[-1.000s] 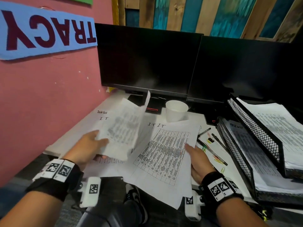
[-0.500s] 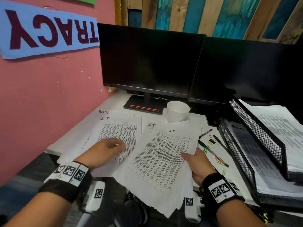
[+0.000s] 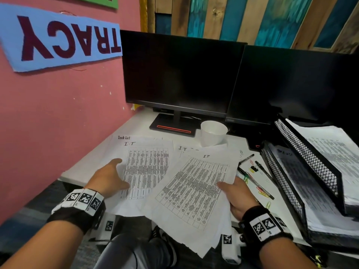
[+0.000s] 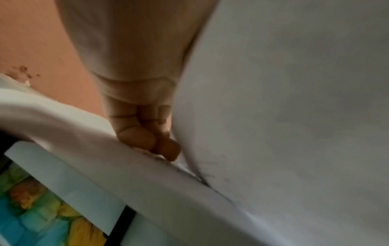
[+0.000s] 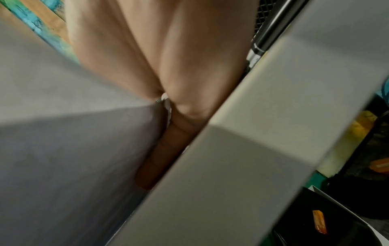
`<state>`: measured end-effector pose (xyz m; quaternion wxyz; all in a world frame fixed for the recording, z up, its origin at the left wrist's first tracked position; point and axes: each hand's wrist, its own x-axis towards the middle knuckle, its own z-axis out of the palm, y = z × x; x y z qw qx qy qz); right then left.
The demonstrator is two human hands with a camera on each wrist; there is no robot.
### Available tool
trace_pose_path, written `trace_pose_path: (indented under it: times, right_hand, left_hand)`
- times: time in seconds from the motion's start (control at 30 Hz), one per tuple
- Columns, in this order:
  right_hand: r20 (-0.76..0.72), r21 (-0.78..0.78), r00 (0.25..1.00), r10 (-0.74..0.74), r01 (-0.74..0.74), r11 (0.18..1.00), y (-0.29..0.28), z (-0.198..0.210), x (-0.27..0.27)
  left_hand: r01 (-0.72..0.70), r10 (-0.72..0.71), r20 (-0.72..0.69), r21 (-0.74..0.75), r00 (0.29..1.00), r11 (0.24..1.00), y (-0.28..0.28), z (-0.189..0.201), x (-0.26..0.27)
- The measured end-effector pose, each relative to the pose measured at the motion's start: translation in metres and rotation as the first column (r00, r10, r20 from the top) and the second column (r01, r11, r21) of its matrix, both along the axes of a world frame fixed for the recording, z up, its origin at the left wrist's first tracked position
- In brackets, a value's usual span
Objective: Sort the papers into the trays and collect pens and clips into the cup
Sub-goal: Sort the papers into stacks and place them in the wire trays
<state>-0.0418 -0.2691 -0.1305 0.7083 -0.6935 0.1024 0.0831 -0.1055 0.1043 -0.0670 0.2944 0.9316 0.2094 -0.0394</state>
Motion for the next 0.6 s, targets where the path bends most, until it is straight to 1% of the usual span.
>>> trace_pose_path:
  times: [0.13,0.27,0.37,0.4,0.5,0.57,0.6]
  right_hand:
    - [0.001,-0.005,1.0,-0.005,0.005,1.0,0.001,0.001,-0.001]
    - [-0.005,-0.01,1.0,-0.009,0.009,1.0,0.0,-0.001,0.0]
    - [-0.009,-0.01,1.0,-0.013,0.012,1.0,0.0,-0.002,0.002]
    - [-0.012,-0.008,1.0,-0.016,0.016,1.0,0.0,-0.002,0.002]
    - [-0.026,-0.002,0.999,-0.025,0.025,1.0,0.0,-0.001,0.002]
    - [-0.033,-0.003,0.999,-0.027,0.027,1.0,-0.001,-0.003,0.003]
    - [-0.04,-0.005,0.999,-0.033,0.033,0.999,-0.001,-0.003,0.004]
  left_hand:
    - [-0.052,0.065,0.138,-0.095,0.988,0.994,-0.006,-0.003,0.003]
    - [-0.082,0.112,0.258,-0.126,0.96,0.989,0.005,-0.004,0.005]
    - [-0.108,0.167,0.395,-0.168,0.903,0.98,0.014,0.005,0.004]
    - [-0.135,0.211,0.432,-0.2,0.877,0.97,0.019,0.009,0.005]
    - [-0.214,0.396,0.493,-0.385,0.775,0.898,0.034,0.022,0.007]
    - [-0.218,0.468,0.484,-0.485,0.739,0.847,0.042,0.024,0.009]
    - [-0.197,0.478,0.472,-0.528,0.741,0.826,0.043,0.023,0.01]
